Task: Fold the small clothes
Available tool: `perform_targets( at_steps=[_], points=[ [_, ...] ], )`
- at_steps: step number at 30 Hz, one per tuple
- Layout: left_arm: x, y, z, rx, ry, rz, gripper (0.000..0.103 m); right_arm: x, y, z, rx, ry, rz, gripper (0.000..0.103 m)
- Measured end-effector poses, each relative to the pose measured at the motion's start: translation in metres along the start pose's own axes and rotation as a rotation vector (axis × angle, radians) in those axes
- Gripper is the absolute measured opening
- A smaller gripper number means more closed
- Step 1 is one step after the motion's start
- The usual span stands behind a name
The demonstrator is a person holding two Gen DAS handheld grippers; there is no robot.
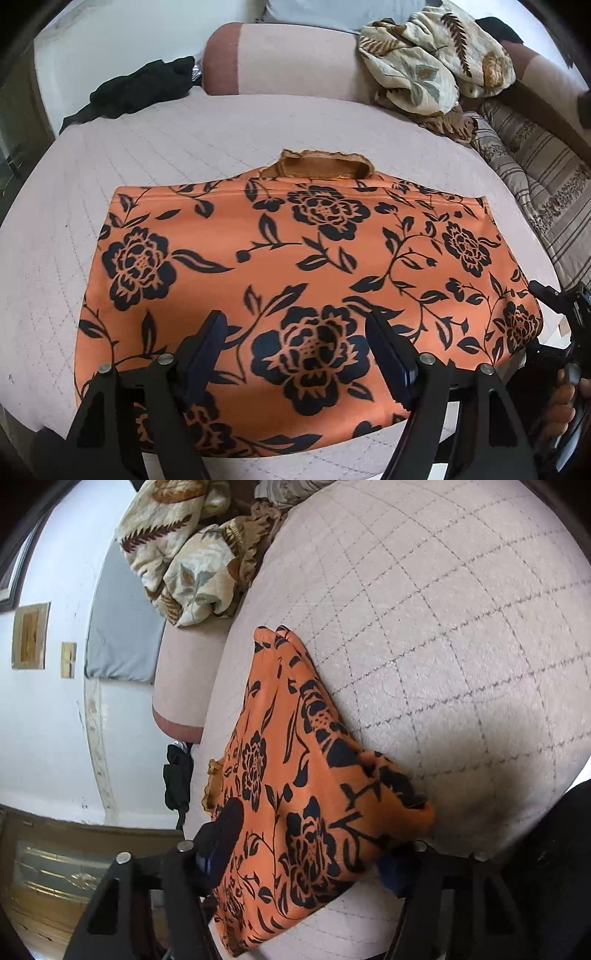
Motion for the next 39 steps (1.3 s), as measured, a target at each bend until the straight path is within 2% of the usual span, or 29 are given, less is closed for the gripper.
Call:
perform_targets(
  at_steps=[3, 11, 15, 18, 20, 23, 26, 27, 28, 29, 30, 32, 34, 35, 37, 38, 39],
  points=[
    [-0.003, -0.001, 0.004, -0.011, -0.007, -0.003, 0.078, 0.004, -0.002, 0.009, 0.036, 0.036, 0.005, 0.068],
    [-0.003, -0.002, 0.006, -0.021, -0.011, -0.008, 0.078, -0.003, -0.007, 0.008, 0.024, 0.044, -0.001, 0.069],
    [-0.005, -0.004, 0.008, -0.028, -0.010, -0.003, 0.078, -0.002, -0.008, 0.002, 0.059, 0.049, 0.005, 0.069],
    [-0.017, 0.001, 0.007, -0.025, -0.005, -0.035, 0.079, -0.006, -0.008, 0.009, 0.040, 0.061, -0.007, 0.070],
    [-0.032, 0.011, 0.003, -0.030, -0.037, -0.100, 0.079, -0.006, -0.008, 0.009, 0.040, 0.061, -0.010, 0.070],
    [-0.018, 0.005, 0.007, -0.024, -0.016, -0.038, 0.079, -0.001, -0.010, 0.001, 0.067, 0.053, -0.007, 0.070],
    [-0.006, -0.005, 0.018, -0.064, 0.006, 0.033, 0.080, -0.003, -0.012, 0.000, 0.098, 0.077, -0.010, 0.070],
    [-0.010, -0.005, 0.020, -0.079, 0.004, 0.026, 0.081, -0.007, -0.012, 0.005, 0.090, 0.087, -0.018, 0.068],
    [-0.020, -0.001, 0.021, -0.091, 0.006, -0.010, 0.081, -0.009, -0.012, 0.008, 0.089, 0.088, -0.021, 0.056],
    [-0.036, 0.007, 0.020, -0.103, -0.011, -0.065, 0.081, -0.011, -0.012, 0.011, 0.108, 0.106, -0.026, 0.041],
    [-0.047, 0.013, 0.019, -0.116, -0.026, -0.093, 0.084, -0.012, -0.010, 0.013, 0.133, 0.129, -0.047, 0.013],
    [-0.047, 0.016, 0.023, -0.175, -0.050, -0.038, 0.085, -0.006, -0.009, 0.010, 0.155, 0.143, -0.048, 0.011],
    [-0.047, 0.015, 0.023, -0.173, -0.052, -0.044, 0.085, 0.010, -0.009, -0.003, 0.250, 0.198, 0.001, 0.011],
    [-0.048, 0.015, 0.023, -0.167, -0.045, -0.045, 0.085, 0.010, -0.009, -0.003, 0.260, 0.212, -0.004, 0.011],
    [-0.048, 0.016, 0.024, -0.171, -0.046, -0.038, 0.085, -0.001, -0.009, 0.018, 0.191, 0.236, -0.058, 0.016],
    [-0.048, 0.016, 0.024, -0.177, -0.049, -0.037, 0.086, -0.002, -0.010, 0.022, 0.155, 0.214, -0.066, 0.017],
    [-0.047, 0.017, 0.022, -0.177, -0.047, -0.037, 0.086, 0.001, -0.012, 0.017, 0.160, 0.182, -0.064, 0.024]
  ],
)
Point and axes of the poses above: each gripper's, at about its wrist camera, not at the fingertips, and x roughly against the way its jaws point, z to its right, y to its underside, the point moved 7 cm from there along -x, roughly the way its jaws point, and after that the axes turned 2 degrees about x, right-handed, at the moved point
